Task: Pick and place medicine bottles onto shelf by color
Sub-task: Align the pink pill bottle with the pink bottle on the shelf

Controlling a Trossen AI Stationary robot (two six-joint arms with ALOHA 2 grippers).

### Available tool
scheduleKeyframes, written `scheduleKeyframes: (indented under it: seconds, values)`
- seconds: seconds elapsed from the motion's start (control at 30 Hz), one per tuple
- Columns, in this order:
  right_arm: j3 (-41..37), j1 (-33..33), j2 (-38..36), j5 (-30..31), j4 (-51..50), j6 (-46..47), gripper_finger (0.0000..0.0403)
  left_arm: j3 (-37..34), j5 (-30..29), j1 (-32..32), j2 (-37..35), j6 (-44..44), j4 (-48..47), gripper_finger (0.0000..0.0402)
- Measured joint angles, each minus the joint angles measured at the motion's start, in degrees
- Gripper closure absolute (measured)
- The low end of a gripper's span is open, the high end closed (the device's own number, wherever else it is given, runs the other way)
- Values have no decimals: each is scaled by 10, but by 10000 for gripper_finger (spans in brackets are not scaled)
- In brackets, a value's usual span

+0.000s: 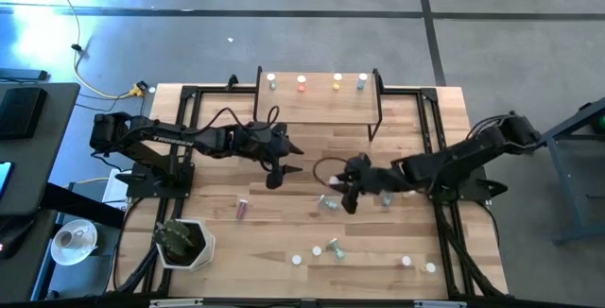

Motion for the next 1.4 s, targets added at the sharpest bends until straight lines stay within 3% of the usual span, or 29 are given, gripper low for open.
scheduleKeyframes:
  seconds: [0.27, 0.73, 1.4]
  values:
    - [0, -93, -2, -105, 100, -106, 295, 0, 0, -2, 0, 0, 1, 170]
    - [0, -174, -2, -182, 170, -138, 295, 0, -11, -2, 0, -3, 49, 170]
    - [61, -174, 15, -182, 134, -168, 295, 0, -19, -2, 0, -5, 67, 170]
